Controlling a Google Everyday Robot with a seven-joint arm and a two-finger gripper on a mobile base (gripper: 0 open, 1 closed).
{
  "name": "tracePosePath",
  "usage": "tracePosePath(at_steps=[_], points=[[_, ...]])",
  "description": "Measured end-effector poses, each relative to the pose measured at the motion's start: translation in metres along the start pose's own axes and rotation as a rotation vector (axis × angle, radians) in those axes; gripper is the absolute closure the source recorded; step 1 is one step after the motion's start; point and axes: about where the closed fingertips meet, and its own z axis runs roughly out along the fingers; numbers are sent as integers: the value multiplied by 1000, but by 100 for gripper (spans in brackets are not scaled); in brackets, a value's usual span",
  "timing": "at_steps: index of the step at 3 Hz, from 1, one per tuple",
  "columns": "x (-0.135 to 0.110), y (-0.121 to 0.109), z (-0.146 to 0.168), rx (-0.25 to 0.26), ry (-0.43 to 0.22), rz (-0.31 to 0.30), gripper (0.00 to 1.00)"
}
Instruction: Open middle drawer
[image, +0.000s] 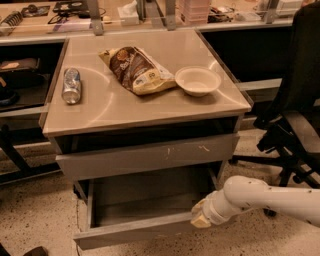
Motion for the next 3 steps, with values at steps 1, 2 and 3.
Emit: tracePosePath(at_steps=[1, 2, 3], points=[[-1, 0, -2, 0, 0, 0, 100], [5, 9, -2, -1, 3, 19, 100], [4, 9, -4, 0, 3, 19, 100]])
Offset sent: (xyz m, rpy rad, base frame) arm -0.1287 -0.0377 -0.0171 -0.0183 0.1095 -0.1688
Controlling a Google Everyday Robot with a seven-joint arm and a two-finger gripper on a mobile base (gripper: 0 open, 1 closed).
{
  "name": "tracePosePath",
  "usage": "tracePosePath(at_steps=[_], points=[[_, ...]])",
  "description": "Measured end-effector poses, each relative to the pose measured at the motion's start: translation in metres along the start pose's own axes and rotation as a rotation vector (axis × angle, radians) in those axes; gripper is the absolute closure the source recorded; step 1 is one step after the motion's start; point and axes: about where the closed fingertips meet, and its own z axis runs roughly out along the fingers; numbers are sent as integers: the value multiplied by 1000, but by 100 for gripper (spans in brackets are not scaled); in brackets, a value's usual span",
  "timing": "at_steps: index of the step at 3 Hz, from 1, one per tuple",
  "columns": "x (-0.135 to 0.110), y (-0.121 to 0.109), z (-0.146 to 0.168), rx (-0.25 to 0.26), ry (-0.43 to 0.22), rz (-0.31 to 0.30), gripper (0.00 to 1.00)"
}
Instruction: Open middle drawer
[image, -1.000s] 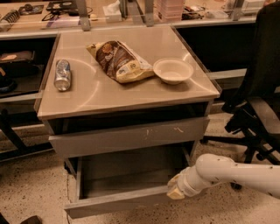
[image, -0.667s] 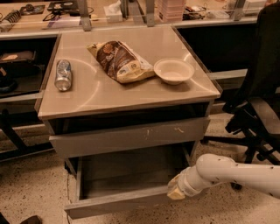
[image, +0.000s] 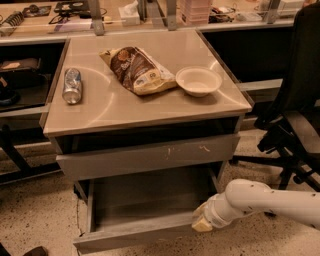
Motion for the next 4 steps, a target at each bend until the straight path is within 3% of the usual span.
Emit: tracePosePath(at_steps=[4], points=[[18, 25, -2, -2, 15, 49, 100]])
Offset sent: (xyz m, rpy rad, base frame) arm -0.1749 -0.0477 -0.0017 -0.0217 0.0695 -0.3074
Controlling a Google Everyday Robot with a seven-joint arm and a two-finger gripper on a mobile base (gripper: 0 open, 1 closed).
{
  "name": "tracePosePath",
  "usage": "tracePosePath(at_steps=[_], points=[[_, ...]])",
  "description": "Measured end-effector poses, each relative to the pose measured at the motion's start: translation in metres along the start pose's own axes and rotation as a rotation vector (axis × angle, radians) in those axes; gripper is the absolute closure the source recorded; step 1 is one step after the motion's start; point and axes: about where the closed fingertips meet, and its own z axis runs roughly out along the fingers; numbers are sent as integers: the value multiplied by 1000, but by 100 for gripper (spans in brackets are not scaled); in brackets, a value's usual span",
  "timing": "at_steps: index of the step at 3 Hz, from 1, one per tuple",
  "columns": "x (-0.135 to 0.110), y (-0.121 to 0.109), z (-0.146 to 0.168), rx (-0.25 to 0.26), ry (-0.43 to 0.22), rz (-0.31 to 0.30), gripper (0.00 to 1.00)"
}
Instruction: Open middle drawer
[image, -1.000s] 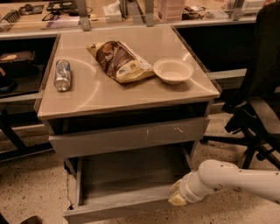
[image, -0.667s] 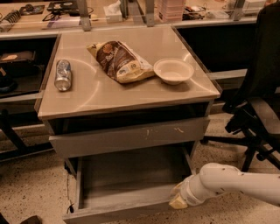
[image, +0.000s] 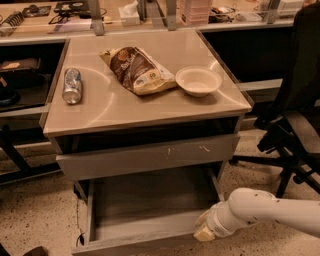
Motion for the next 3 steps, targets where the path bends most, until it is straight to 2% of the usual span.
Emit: tracePosePath(at_steps=[3], points=[[10, 14, -5, -10, 16, 15, 100]])
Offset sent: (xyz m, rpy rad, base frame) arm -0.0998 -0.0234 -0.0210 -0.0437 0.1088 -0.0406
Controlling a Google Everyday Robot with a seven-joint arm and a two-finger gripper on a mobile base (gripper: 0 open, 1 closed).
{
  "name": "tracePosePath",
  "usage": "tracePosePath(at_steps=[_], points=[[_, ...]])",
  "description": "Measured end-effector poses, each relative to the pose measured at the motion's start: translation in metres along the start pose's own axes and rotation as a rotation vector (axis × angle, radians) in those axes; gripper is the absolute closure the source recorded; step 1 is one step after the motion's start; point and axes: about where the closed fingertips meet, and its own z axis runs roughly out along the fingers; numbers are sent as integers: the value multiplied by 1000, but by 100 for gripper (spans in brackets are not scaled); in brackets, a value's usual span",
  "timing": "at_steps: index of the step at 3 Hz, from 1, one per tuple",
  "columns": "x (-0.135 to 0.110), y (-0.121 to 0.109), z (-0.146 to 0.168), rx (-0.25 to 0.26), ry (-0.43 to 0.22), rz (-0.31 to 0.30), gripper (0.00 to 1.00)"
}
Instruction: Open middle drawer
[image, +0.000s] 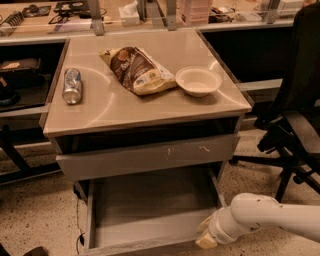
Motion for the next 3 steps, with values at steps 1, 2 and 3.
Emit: tracePosePath(at_steps=[1, 2, 3], points=[[9, 10, 0, -3, 8, 21, 100], [9, 10, -2, -3, 8, 21, 100], [12, 15, -3, 0, 11, 32, 100]])
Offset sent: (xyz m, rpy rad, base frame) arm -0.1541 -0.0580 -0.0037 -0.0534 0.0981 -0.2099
